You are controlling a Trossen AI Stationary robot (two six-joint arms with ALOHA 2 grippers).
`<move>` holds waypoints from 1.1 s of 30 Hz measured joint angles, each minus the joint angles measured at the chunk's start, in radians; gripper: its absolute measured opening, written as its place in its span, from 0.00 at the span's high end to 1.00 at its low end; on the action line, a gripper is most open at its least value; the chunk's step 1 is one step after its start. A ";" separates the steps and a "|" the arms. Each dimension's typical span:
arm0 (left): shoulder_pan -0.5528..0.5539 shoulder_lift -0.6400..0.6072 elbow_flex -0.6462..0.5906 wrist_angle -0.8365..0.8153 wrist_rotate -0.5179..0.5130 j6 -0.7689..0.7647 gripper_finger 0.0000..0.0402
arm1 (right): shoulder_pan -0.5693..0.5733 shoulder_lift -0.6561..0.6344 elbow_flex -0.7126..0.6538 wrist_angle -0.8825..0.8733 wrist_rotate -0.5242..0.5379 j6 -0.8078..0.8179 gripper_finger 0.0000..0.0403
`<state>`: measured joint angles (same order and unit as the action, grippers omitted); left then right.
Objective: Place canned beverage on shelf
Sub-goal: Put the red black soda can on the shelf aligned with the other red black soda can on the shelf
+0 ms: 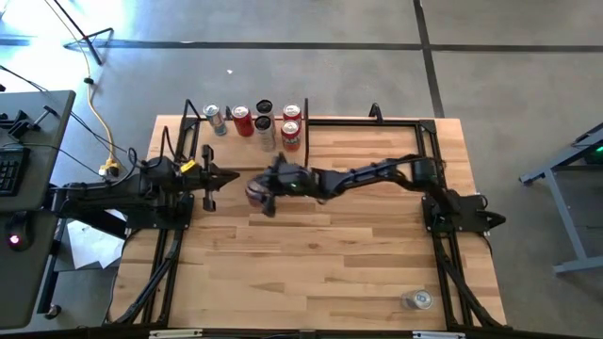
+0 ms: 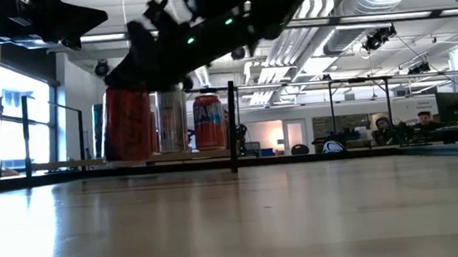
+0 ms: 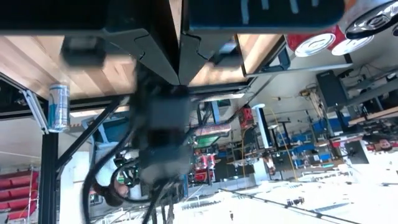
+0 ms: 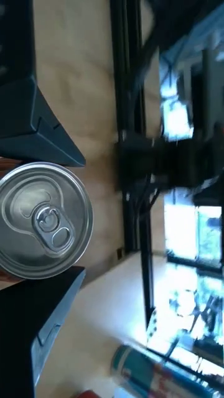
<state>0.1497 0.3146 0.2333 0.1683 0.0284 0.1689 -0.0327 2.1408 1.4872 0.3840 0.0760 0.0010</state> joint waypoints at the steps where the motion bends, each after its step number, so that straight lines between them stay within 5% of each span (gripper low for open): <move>1: 0.000 -0.008 0.000 -0.007 0.000 0.000 1.00 | -0.010 0.035 0.052 -0.028 0.003 0.003 0.41; 12: 0.000 -0.040 0.000 -0.046 0.000 0.000 1.00 | -0.061 0.280 0.460 -0.283 0.004 0.021 0.41; 27: 0.000 -0.040 0.000 -0.047 0.003 -0.025 1.00 | -0.053 0.264 0.513 -0.326 0.029 -0.058 0.31; 33: 0.000 -0.040 0.000 -0.046 0.006 -0.009 1.00 | -0.044 0.258 0.523 -0.317 0.045 -0.089 0.40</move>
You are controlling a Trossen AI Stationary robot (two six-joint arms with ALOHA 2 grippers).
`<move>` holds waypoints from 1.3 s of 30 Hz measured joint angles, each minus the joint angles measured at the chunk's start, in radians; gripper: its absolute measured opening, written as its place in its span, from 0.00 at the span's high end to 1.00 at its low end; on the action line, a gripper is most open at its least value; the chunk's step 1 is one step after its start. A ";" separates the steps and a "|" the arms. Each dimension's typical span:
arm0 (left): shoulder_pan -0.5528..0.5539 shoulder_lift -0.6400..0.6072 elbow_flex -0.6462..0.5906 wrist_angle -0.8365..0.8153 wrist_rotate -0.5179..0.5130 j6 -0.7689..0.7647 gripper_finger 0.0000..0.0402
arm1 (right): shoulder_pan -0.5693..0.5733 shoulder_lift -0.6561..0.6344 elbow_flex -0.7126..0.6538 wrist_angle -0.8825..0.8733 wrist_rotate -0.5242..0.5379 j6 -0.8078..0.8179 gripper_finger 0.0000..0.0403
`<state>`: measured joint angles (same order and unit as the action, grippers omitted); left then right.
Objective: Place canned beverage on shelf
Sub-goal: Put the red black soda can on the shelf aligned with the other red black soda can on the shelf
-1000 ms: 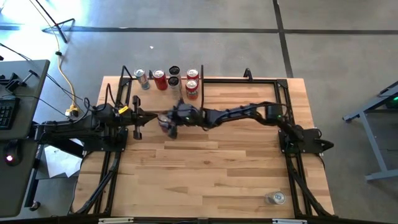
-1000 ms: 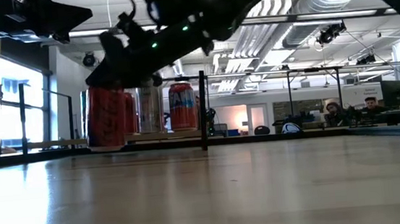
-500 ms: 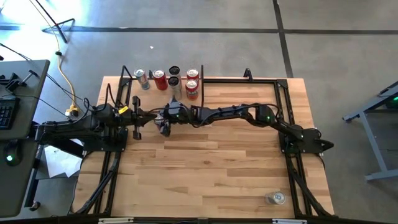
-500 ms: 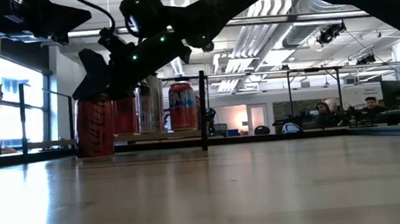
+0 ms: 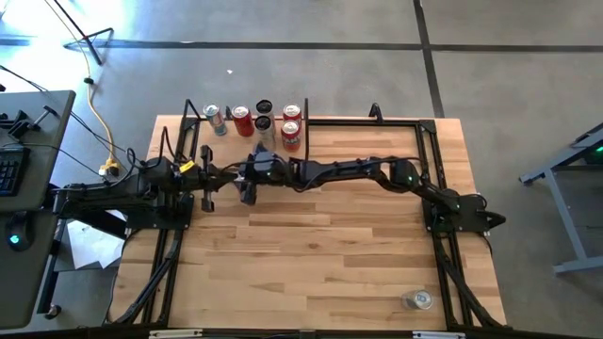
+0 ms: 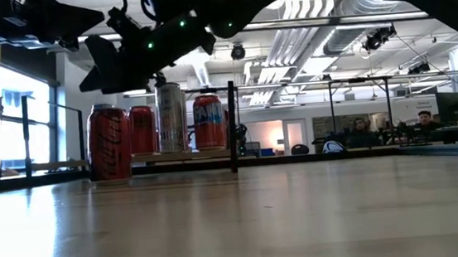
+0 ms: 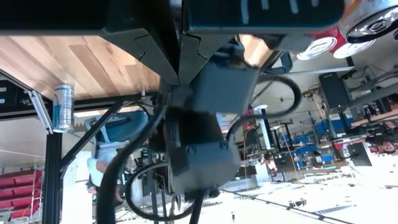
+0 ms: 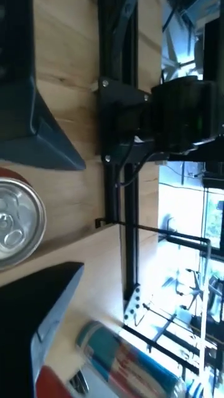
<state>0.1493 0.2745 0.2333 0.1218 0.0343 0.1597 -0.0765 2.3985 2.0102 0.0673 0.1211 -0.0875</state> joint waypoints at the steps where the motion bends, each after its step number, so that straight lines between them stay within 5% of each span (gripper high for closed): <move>1: 0.000 0.000 0.000 -0.004 0.000 0.001 1.00 | 0.005 -0.008 -0.001 -0.004 0.009 -0.006 0.44; 9: 0.000 -0.001 0.000 -0.008 -0.001 0.025 1.00 | 0.067 -0.082 -0.119 0.032 0.082 -0.104 0.96; 18: 0.000 0.016 0.029 -0.100 -0.001 -0.052 1.00 | 0.089 -0.339 -0.709 0.541 0.061 -0.041 0.99; 24: 0.000 0.139 0.191 -0.332 -0.007 -0.116 1.00 | 0.145 -0.560 -1.021 0.593 0.149 -0.013 1.00; 31: 0.000 0.396 0.431 -0.716 -0.112 -0.219 1.00 | 0.234 -0.729 -1.234 0.606 0.316 0.009 1.00; 39: 0.000 0.667 0.624 -0.962 -0.096 -0.204 0.87 | 0.284 -0.773 -1.330 0.656 0.416 0.028 1.00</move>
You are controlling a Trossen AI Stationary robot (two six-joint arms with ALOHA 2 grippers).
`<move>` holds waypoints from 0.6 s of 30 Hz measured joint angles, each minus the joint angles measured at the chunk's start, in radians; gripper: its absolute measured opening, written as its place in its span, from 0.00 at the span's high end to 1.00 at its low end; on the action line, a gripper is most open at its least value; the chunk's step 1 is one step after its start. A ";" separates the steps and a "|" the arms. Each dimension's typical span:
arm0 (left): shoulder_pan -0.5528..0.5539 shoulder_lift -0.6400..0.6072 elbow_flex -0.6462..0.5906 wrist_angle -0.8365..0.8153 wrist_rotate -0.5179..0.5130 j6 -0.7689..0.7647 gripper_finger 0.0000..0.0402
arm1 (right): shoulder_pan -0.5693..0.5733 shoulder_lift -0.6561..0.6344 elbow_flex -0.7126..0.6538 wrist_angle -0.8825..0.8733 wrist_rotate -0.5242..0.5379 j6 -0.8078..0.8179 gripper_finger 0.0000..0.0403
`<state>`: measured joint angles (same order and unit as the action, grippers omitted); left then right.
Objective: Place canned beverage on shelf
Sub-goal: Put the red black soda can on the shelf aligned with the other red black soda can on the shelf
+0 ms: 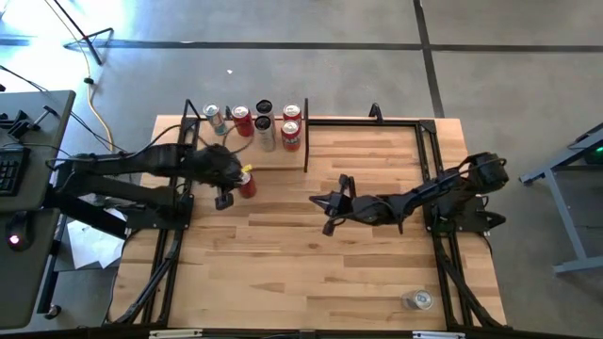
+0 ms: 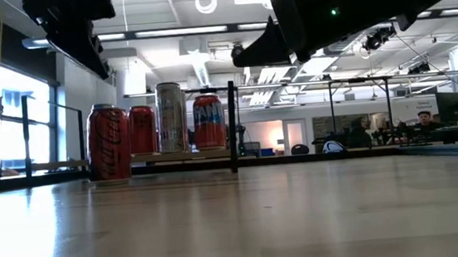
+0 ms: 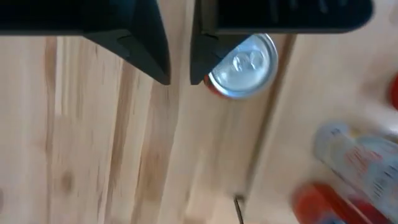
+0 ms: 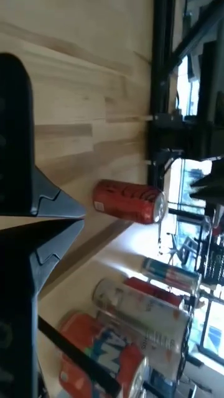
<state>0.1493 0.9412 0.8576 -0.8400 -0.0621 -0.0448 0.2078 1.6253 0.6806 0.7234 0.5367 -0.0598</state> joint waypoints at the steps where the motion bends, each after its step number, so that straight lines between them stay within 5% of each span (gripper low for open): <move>1: 0.000 0.031 0.024 -0.037 0.003 -0.003 0.84 | 0.002 -0.001 -0.001 0.003 0.006 0.000 1.00; 6: 0.000 0.163 0.113 -0.183 0.012 -0.003 0.67 | 0.003 -0.002 -0.001 0.003 0.007 0.000 1.00; 18: 0.024 0.321 0.242 -0.240 -0.049 0.015 0.29 | 0.003 -0.001 -0.001 0.002 0.006 0.001 1.00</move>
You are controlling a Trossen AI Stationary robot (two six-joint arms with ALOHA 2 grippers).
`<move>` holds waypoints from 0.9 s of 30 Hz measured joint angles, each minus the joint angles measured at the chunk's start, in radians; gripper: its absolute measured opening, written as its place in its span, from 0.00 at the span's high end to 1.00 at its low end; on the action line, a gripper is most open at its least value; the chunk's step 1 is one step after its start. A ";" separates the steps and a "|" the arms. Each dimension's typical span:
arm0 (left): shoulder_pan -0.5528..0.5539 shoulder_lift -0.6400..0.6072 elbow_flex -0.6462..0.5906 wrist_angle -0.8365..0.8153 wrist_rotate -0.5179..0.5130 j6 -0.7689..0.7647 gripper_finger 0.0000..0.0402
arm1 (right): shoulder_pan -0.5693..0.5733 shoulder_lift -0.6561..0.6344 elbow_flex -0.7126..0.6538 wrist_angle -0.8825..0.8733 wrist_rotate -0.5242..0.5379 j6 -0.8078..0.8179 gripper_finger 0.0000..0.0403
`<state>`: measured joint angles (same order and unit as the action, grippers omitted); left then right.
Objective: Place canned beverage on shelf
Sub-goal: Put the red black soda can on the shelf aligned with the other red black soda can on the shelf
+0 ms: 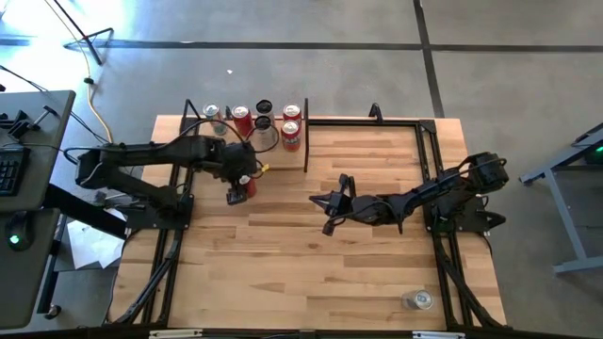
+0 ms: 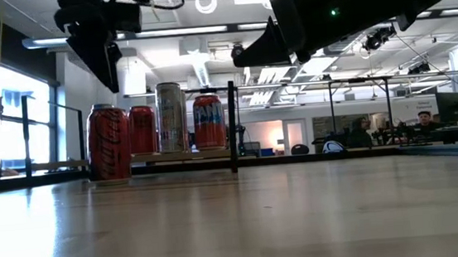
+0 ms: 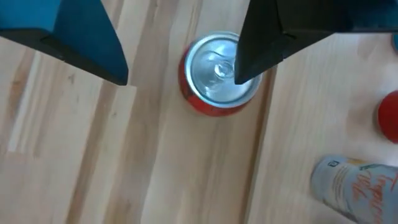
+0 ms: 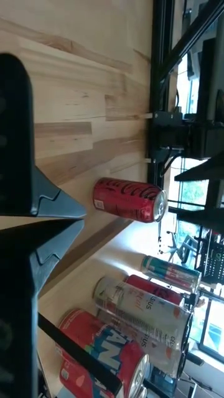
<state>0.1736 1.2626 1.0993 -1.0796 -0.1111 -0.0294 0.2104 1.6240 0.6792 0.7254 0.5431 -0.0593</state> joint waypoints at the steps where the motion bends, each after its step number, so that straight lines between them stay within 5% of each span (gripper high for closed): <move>1: 0.011 0.010 0.000 0.001 0.000 0.005 0.28 | 0.000 0.000 0.000 0.000 -0.001 0.000 1.00; 21: 0.154 0.148 -0.016 -0.020 0.015 0.070 0.26 | 0.022 0.001 0.000 -0.003 -0.023 0.000 1.00; 27: 0.154 0.142 -0.021 -0.025 0.016 0.126 0.33 | 0.022 0.001 0.000 -0.003 -0.023 0.000 1.00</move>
<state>0.3279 1.4047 1.0779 -1.1047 -0.0954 0.0966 0.2321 1.6249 0.6792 0.7227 0.5201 -0.0593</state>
